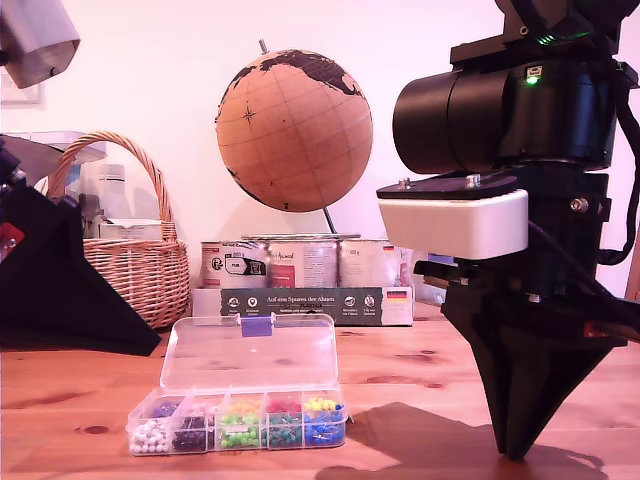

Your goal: Sort the loose pins on the table into their correct compartments

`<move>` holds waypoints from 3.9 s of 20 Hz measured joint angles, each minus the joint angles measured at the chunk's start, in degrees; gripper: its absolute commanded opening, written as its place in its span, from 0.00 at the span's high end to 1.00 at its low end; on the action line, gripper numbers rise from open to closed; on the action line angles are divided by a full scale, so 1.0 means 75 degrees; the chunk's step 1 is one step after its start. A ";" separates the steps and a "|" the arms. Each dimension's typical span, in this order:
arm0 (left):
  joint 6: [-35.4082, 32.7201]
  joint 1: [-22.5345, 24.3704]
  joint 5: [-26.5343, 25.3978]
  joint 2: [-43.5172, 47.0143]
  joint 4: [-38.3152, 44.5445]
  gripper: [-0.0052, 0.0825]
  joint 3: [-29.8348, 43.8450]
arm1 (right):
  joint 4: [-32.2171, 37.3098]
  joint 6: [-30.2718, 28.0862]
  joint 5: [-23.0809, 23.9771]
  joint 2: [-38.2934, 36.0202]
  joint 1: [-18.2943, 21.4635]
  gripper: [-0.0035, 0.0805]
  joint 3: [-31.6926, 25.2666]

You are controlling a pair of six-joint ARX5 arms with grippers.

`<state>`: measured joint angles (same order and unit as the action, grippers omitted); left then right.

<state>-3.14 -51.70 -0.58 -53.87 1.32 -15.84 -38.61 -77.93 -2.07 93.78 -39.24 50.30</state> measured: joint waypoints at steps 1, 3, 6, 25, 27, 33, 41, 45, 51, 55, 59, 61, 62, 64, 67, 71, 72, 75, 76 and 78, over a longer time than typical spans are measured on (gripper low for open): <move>0.0000 0.0000 0.0000 0.0000 0.0000 0.97 0.0000 | 0.0003 0.0000 0.0000 0.0000 0.0009 0.97 0.0000; 0.0000 0.0000 0.0000 0.0000 0.0000 0.97 0.0000 | 0.0020 0.0000 -0.0003 0.0003 0.0020 0.97 0.0000; 0.0000 0.0000 0.0000 0.0000 0.0000 0.97 0.0000 | 0.0023 0.0000 0.0003 0.0006 0.0020 0.97 0.0000; -0.0003 0.0000 0.0000 0.0000 0.0000 0.97 0.0000 | -0.0393 0.0239 0.0216 0.0152 0.0029 0.97 0.0399; 0.0000 0.0000 0.0000 0.0000 0.0000 0.97 0.0000 | -0.0396 0.0385 0.0216 0.0044 0.0026 0.97 0.0399; 0.0000 0.0000 0.0000 0.0000 0.0000 0.97 0.0000 | -0.0111 0.0676 0.0160 -0.0376 -0.0283 0.97 0.0434; 0.0000 0.0000 0.0006 0.0000 0.0000 0.97 0.0000 | 0.1137 0.1195 0.0058 -0.0376 -0.0682 0.97 0.0740; 0.0000 0.0000 0.0032 0.0000 0.0000 0.97 0.0000 | 0.1649 0.1550 -0.0455 -0.0376 -0.0726 0.97 0.0740; 0.0000 0.0000 0.0061 0.0000 -0.0003 0.97 0.0000 | 0.2302 0.1597 -0.0679 -0.0297 -0.0933 0.97 0.0740; 0.0000 0.0000 0.0064 0.0000 -0.0003 0.97 0.0000 | 0.2801 0.1734 -0.0831 0.0029 -0.1037 0.97 0.0740; 0.0000 0.0000 0.0064 0.0000 -0.0003 0.97 0.0000 | 0.2999 0.1772 -0.0857 0.0219 -0.1043 0.97 0.0740; 0.0000 0.0000 0.0064 0.0000 0.0000 0.97 0.0000 | 0.3127 0.1786 -0.0877 0.0358 -0.1070 0.97 0.0740; 0.0000 0.0000 0.0064 0.0000 -0.0003 0.97 0.0000 | 0.3191 0.1784 -0.0880 0.0420 -0.1081 0.97 0.0740; 0.0000 0.0000 0.0061 0.0000 -0.0003 0.97 0.0000 | 0.3325 0.1786 -0.0880 0.0466 -0.1081 0.97 0.0740; 0.0000 0.0000 0.0064 0.0000 -0.0003 0.97 0.0000 | 0.3381 0.1786 -0.0880 0.0513 -0.1081 0.97 0.0740; 0.0000 0.0000 0.0064 0.0000 -0.0020 0.97 0.0000 | 0.3407 0.1786 -0.0880 0.0935 -0.1081 0.97 0.0746; 0.0000 0.0000 0.0064 0.0000 -0.0026 0.97 0.0000 | 0.3410 0.1786 -0.0880 0.1008 -0.1081 0.97 0.0746; 0.0000 0.0000 0.0064 0.0000 -0.0029 0.97 0.0000 | 0.3427 0.1786 -0.0877 0.1017 -0.1081 0.97 0.0749; 0.0000 0.0000 0.0067 0.0000 -0.0032 0.97 0.0000 | 0.3430 0.1786 -0.0874 0.1017 -0.1081 0.97 0.0749; 0.0000 0.0000 0.0087 0.0000 -0.0029 0.97 0.0000 | 0.3427 0.1786 -0.0874 0.1017 -0.1081 0.97 0.0749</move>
<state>-3.14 -51.70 0.08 -53.87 1.10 -15.84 -12.91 -64.53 -8.62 101.41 -47.35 55.92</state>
